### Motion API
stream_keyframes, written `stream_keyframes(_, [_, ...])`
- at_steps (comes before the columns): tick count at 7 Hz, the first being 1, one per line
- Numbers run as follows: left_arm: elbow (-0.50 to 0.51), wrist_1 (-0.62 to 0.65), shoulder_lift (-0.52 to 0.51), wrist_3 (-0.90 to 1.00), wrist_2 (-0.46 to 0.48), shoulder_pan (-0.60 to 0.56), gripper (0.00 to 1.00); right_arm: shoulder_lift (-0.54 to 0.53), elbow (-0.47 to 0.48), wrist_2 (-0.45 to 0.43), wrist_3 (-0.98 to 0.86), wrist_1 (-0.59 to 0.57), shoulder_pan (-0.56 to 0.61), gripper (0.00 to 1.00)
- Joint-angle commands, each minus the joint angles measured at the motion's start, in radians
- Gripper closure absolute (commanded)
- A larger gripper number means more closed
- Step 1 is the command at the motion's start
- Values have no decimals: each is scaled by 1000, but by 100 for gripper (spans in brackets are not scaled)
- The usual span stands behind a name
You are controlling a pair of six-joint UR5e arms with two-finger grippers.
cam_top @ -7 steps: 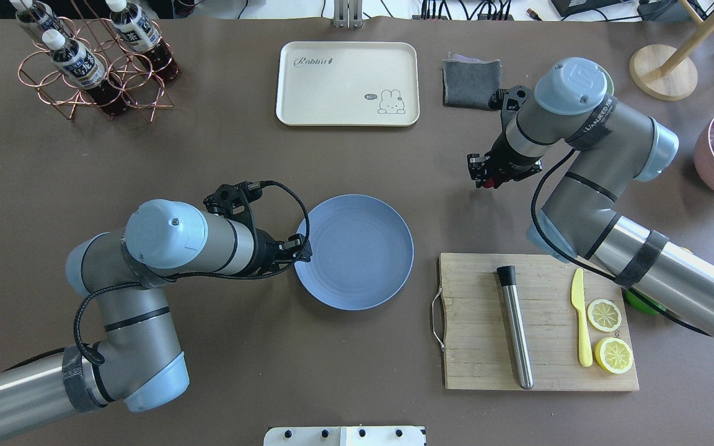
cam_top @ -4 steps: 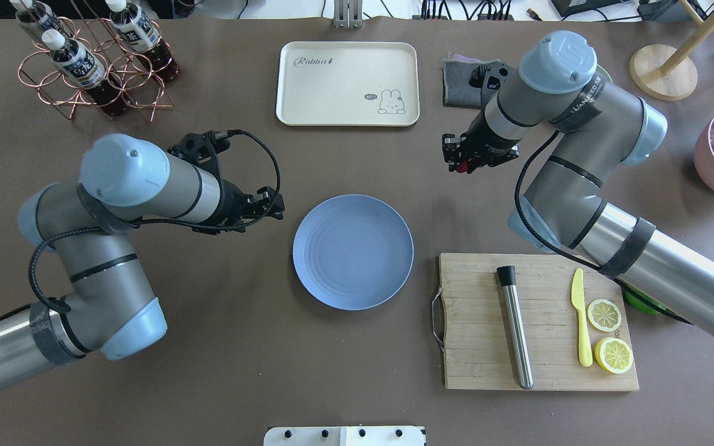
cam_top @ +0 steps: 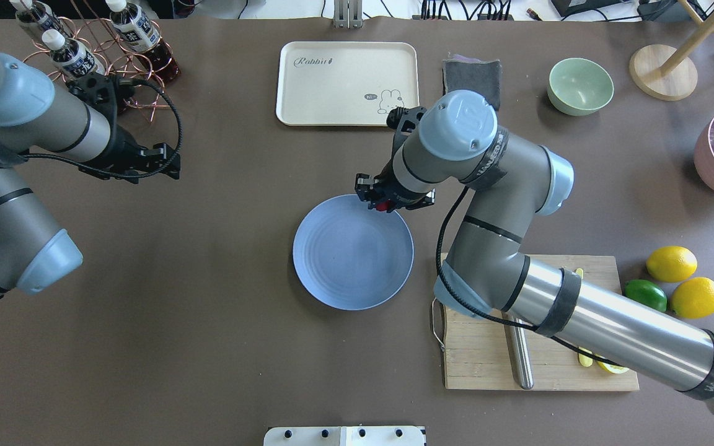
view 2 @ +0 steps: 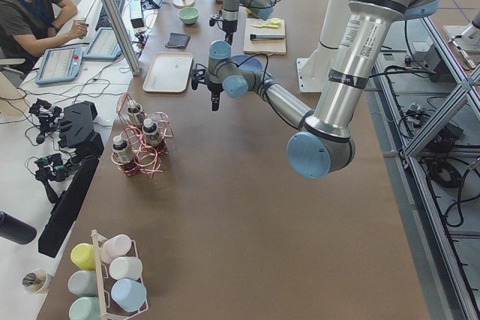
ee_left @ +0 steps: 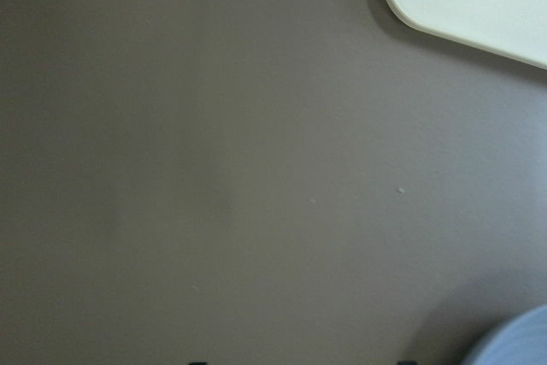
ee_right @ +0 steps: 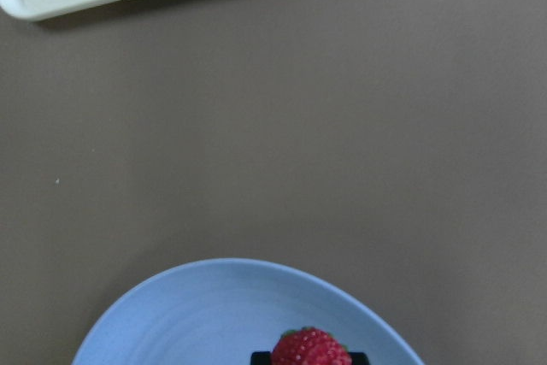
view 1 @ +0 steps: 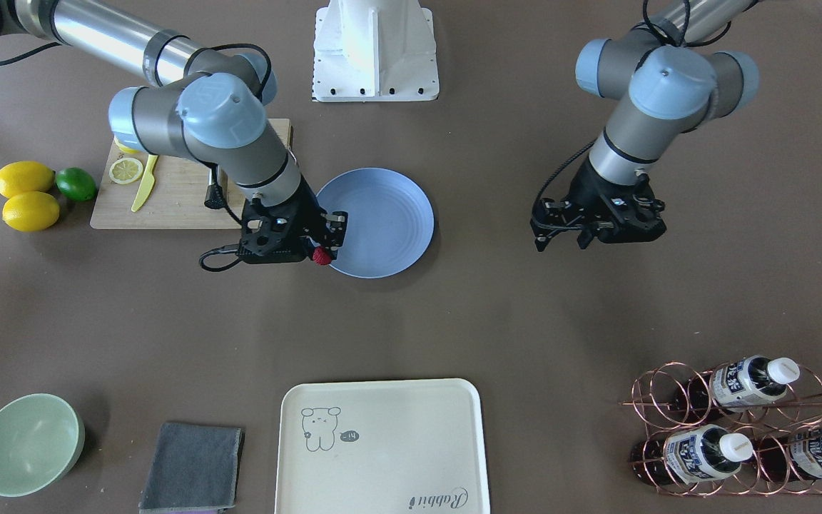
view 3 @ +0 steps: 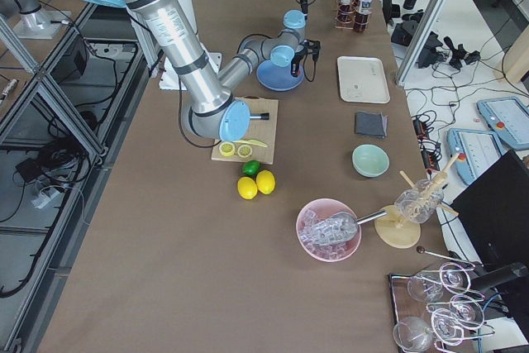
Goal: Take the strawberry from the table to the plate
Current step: 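Carry the strawberry over the plate with right gripper while left withdraws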
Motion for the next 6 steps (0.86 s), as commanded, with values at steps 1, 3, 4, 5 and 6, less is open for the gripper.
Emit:
stream_keyframes(1, [17, 1, 43, 105, -7, -50, 19, 26, -36, -96, 23, 2, -98, 100])
stream_keyframes(3, [17, 1, 44, 103, -8, -51, 17, 39, -70, -101, 23, 1, -117, 100])
stream_keyframes(4, [17, -1, 44, 100, -7, -51, 17, 42, -70, -101, 23, 1, -118, 100])
stream_keyframes(5, [17, -1, 44, 99, -7, -51, 17, 40, -70, -102, 22, 1, -118, 57])
stream_keyframes(6, [17, -1, 44, 99, -8, -51, 17, 34, -70, -111, 23, 1, -126, 1])
